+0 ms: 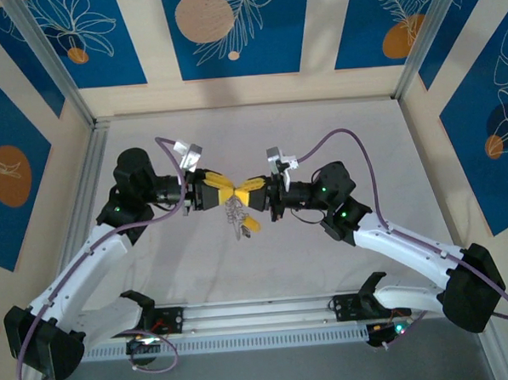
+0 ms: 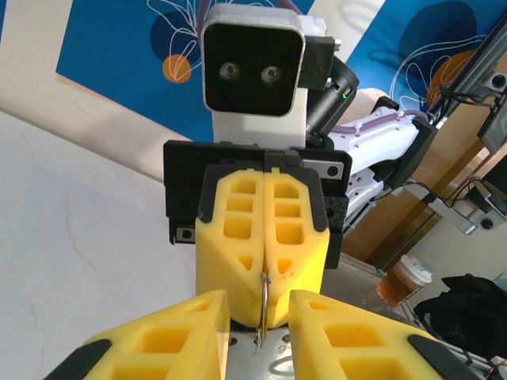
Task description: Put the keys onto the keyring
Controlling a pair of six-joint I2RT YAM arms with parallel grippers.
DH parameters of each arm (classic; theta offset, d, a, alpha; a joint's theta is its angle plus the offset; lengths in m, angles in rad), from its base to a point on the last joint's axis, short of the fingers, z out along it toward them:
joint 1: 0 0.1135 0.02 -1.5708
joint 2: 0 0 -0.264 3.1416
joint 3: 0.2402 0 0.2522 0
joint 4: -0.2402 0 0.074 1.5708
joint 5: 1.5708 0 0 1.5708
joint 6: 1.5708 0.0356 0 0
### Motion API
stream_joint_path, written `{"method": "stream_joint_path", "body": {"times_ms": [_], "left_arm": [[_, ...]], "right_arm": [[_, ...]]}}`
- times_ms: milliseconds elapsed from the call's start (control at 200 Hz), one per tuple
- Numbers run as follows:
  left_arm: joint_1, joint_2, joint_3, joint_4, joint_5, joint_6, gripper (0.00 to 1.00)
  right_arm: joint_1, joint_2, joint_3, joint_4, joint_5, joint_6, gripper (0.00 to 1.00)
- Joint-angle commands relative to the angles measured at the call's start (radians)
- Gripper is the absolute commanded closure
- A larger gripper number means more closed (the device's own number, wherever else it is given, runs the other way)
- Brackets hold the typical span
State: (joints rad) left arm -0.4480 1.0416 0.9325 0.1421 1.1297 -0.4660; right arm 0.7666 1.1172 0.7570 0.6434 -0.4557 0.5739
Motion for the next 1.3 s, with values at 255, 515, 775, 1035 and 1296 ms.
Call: {"method": "stream_joint_path", "body": {"times_ms": [255,515,775,1035,1296], "left_arm": [[-0.020,-0.009,-0.003,0.004,0.020,0.025,0.95],[-0.021,-0.012,0.097,-0.287,0.006,0.254,1.00],[-0.052,0.088,0.401,-0.890,-0.095,0.723,1.00],[-0.088,0.123,0.485,-0.947,-0.147,0.767,1.00],[-0.089,0.115,0.514,-0.854,-0.100,0.710,1.00]], "right_arm": [[0.007,0.025,0.025,0.133,0.034,0.042,1.00],[0.011,-0.037,0.104,-0.252,0.014,-0.088,0.72],[-0.062,-0.241,0.210,-0.860,0.117,-0.356,0.38],[-0.110,-0.159,0.278,-0.860,0.001,-0.406,0.52],[-0.135,-0.061,0.316,-0.705,-0.126,-0.334,0.61]]}}
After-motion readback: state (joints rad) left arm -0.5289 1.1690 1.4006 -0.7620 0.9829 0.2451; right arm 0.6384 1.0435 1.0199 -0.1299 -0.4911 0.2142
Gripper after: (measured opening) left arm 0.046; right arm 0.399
